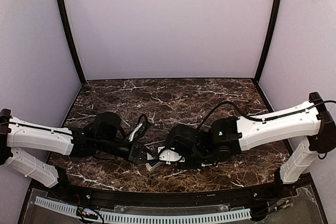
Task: Load the batteries into the remote control
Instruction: Pass from the right arm to the left
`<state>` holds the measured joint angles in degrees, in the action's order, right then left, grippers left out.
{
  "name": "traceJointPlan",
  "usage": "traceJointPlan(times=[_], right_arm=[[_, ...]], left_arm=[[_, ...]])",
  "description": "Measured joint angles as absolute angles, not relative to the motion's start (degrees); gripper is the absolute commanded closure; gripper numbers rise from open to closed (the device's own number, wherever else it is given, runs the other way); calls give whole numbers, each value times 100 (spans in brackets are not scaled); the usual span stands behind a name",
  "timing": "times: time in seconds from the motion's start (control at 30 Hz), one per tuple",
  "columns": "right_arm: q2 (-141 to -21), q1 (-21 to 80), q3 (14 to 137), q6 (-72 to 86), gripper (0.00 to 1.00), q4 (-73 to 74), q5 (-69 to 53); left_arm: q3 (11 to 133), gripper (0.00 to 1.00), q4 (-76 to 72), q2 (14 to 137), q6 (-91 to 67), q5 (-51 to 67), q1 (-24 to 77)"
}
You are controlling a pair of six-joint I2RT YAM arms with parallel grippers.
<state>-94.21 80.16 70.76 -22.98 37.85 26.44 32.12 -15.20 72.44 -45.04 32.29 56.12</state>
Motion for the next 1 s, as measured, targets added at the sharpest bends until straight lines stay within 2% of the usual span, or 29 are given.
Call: traceJointPlan(times=[0.03,0.07,0.2,0.33,0.53,0.67,1.0], right_arm=[[-9343,8018,7022,-2255,4,3712,2707],[-9227,8018,6947,-2233,2,3627,2755],[-8606,7944,6694,-1953,1,3339,2888],[-7749,7380,6578,-1190,2,2917,2368],[-6525,5850,6090,290,21,1863,576],[-6707,5557,6082,878,34,1446,-545],[-6836,4613,5330,2239,50,84,-3334]], left_arm=[[3208,100,-1549,7242,-4528,3227,5610],[3201,100,-1577,7236,-4541,3218,5610],[3103,100,-1728,7107,-4598,3131,5599],[2783,100,-2121,6628,-4672,2842,5575],[2364,100,-2670,5763,-4619,2259,5570],[2362,100,-2963,5712,-4480,2180,5570],[2034,100,-3680,5349,-4156,2016,5570]])
